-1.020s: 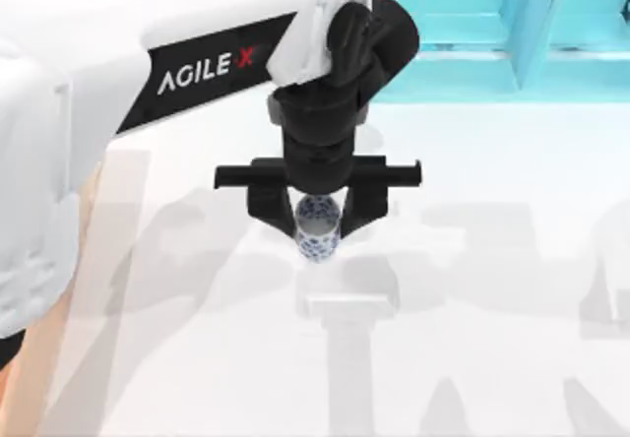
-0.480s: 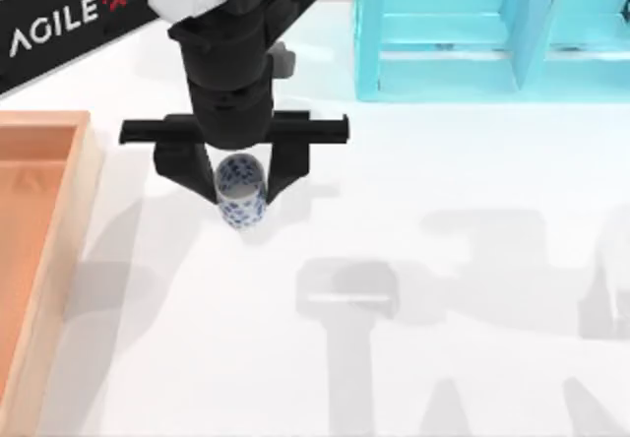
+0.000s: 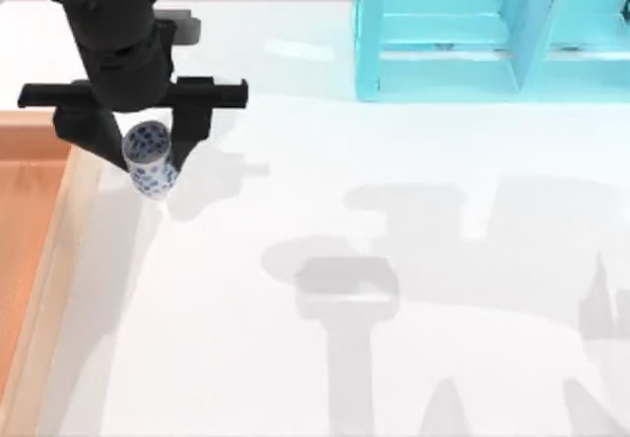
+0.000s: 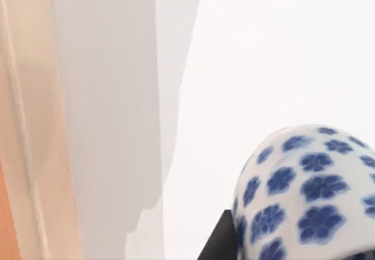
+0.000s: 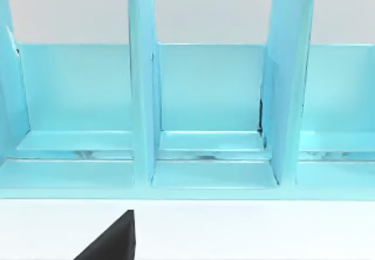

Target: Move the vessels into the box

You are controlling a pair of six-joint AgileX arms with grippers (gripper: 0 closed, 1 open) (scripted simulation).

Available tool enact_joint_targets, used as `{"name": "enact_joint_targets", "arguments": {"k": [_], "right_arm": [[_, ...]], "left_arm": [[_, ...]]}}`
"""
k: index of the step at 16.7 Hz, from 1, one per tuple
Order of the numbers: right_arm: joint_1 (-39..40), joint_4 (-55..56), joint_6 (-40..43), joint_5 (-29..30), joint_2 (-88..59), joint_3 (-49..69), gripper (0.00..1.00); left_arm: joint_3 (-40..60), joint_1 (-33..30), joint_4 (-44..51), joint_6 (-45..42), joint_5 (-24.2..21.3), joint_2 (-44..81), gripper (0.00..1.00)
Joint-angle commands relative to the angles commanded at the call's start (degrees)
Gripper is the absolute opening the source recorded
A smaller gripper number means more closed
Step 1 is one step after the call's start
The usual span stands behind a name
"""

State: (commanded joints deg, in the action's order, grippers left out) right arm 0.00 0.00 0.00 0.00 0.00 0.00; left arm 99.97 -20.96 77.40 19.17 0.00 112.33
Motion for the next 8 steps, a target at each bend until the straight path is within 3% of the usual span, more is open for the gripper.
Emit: {"name": "enact_joint_targets", "arguments": {"k": [8], "right_arm": [[0.0, 0.0, 0.0, 0.0, 0.0, 0.0, 1.0]], "left_arm": [[-4.3, 30.3, 3.6, -29.8, 0.2, -7.2, 0.0]]}}
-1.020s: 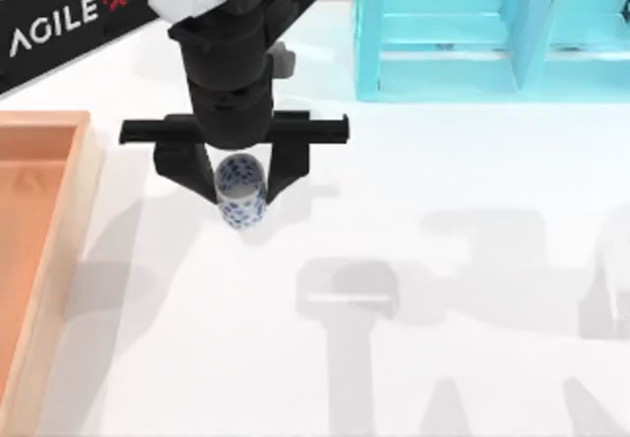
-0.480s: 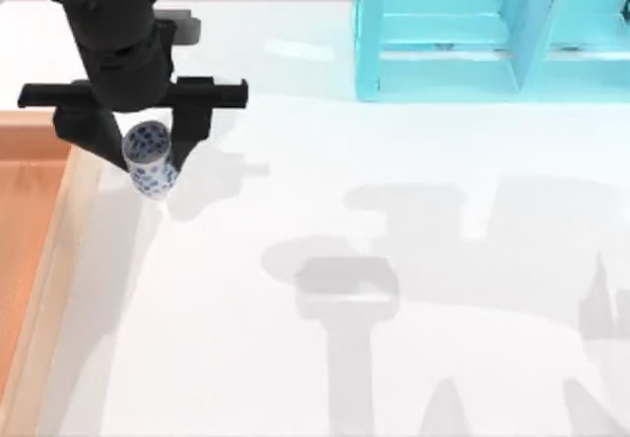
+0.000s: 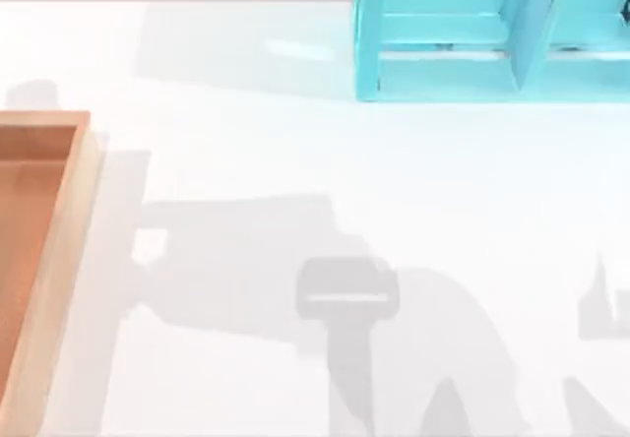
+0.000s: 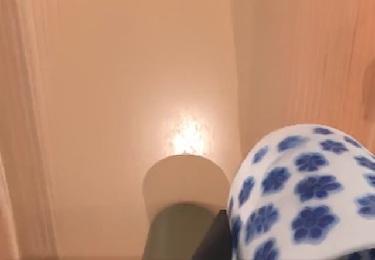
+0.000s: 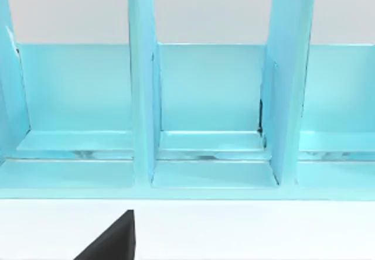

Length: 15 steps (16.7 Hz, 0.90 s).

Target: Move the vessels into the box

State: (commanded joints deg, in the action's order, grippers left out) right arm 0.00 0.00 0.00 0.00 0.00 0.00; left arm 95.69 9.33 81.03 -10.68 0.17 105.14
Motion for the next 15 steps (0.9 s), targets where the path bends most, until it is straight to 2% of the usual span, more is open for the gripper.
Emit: {"name": "enact_joint_targets", "arguments": {"k": [4, 10, 15], "right_arm": [[0.0, 0.0, 0.0, 0.0, 0.0, 0.0, 1.0], [0.0, 0.0, 0.0, 0.0, 0.0, 0.0, 1.0], [0.0, 0.0, 0.0, 0.0, 0.0, 0.0, 1.0]], "left_arm": [[-1.3, 6.1, 0.6, -6.1, 0.0, -2.1, 0.0], [-2.0, 6.0, -0.4, -6.2, 0.1, -1.9, 0.0], [-10.7, 6.3, -9.0, -6.3, 0.1, -1.6, 0.0]]}}
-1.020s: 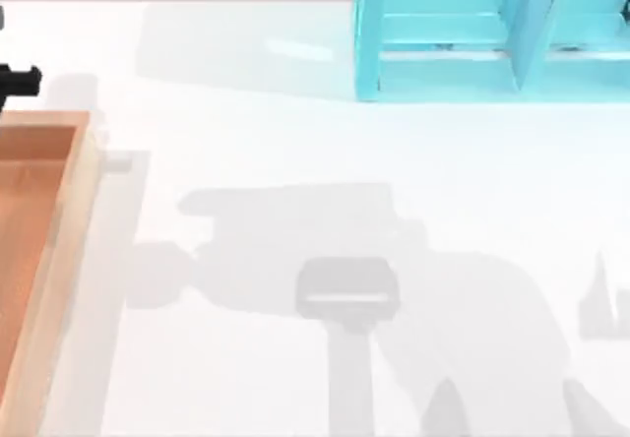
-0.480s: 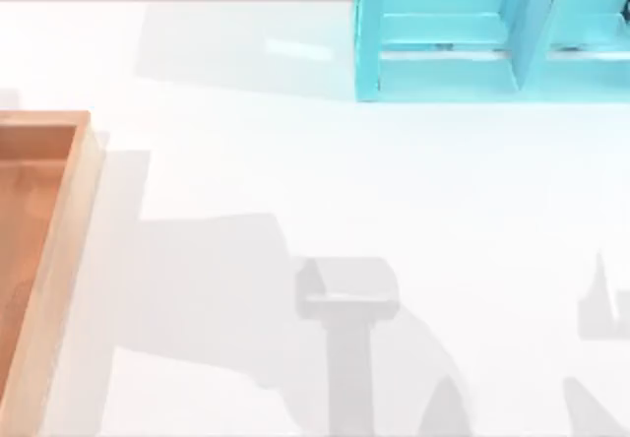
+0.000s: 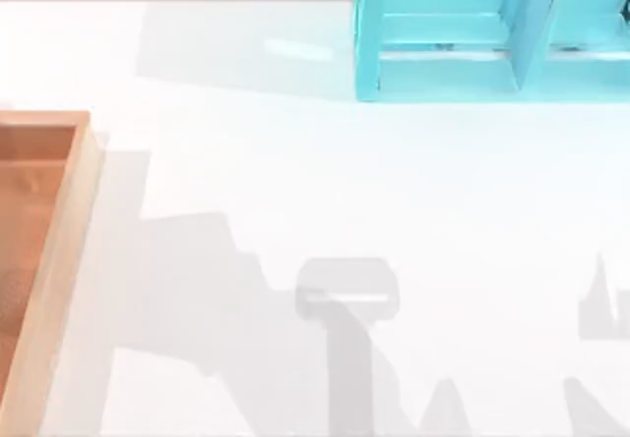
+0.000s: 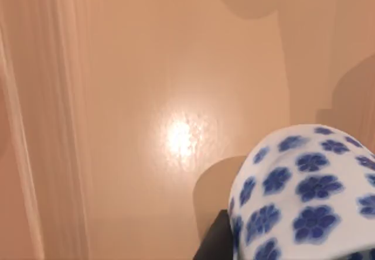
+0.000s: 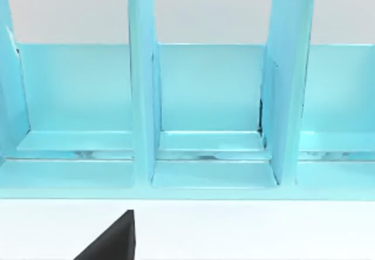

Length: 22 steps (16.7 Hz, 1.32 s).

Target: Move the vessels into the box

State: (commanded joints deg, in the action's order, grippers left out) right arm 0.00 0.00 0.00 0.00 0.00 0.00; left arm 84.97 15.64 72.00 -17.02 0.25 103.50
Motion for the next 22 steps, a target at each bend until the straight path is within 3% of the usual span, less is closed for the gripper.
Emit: {"name": "enact_joint_targets", "arguments": {"k": [7, 20, 22], "right_arm": [[0.0, 0.0, 0.0, 0.0, 0.0, 0.0, 1.0], [0.0, 0.0, 0.0, 0.0, 0.0, 0.0, 1.0], [0.0, 0.0, 0.0, 0.0, 0.0, 0.0, 1.0]], "left_arm": [[-4.7, 0.2, -5.0, -0.1, -0.1, 0.0, 0.0], [-4.7, 0.2, -5.0, -0.1, -0.1, 0.0, 0.98], [-4.7, 0.2, -5.0, -0.1, -0.1, 0.0, 1.0]]}}
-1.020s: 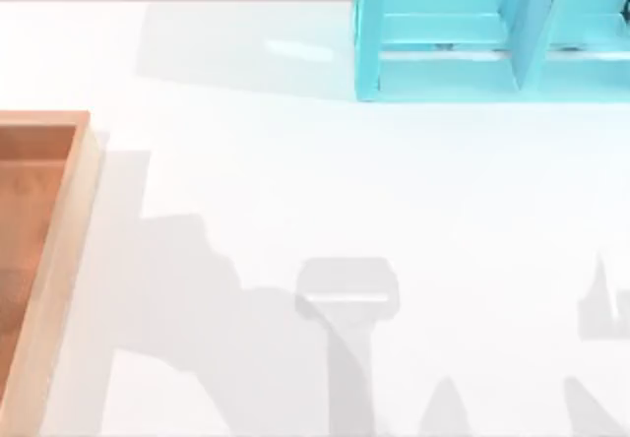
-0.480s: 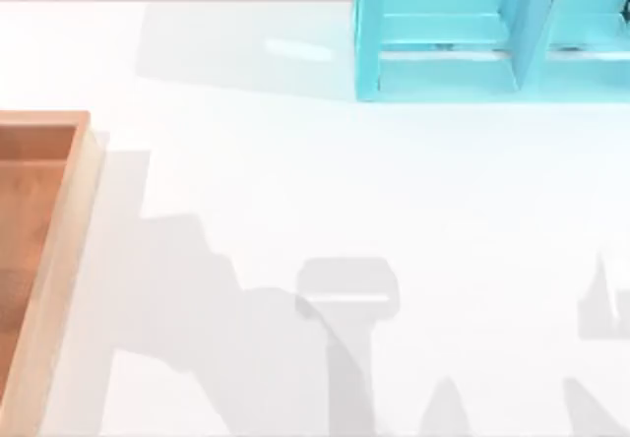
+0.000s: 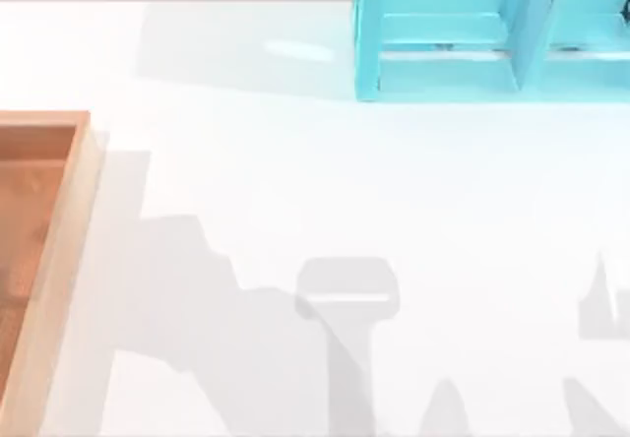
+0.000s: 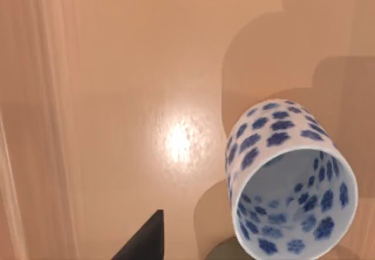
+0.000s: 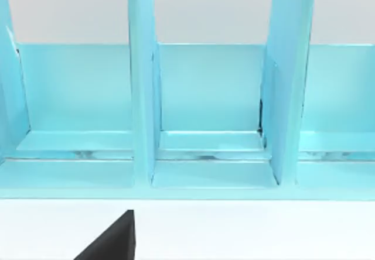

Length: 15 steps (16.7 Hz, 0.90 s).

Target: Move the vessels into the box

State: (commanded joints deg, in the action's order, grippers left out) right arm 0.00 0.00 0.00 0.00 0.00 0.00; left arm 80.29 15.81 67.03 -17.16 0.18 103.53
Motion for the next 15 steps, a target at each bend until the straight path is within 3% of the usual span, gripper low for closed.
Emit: {"name": "enact_joint_targets", "arguments": {"k": [9, 15], "right_arm": [[0.0, 0.0, 0.0, 0.0, 0.0, 0.0, 1.0], [0.0, 0.0, 0.0, 0.0, 0.0, 0.0, 1.0]], "left_arm": [[0.9, -0.1, 0.9, 0.0, 0.0, 0.1, 1.0], [14.8, -0.1, 13.9, 0.2, 0.0, 0.7, 1.0]]}}
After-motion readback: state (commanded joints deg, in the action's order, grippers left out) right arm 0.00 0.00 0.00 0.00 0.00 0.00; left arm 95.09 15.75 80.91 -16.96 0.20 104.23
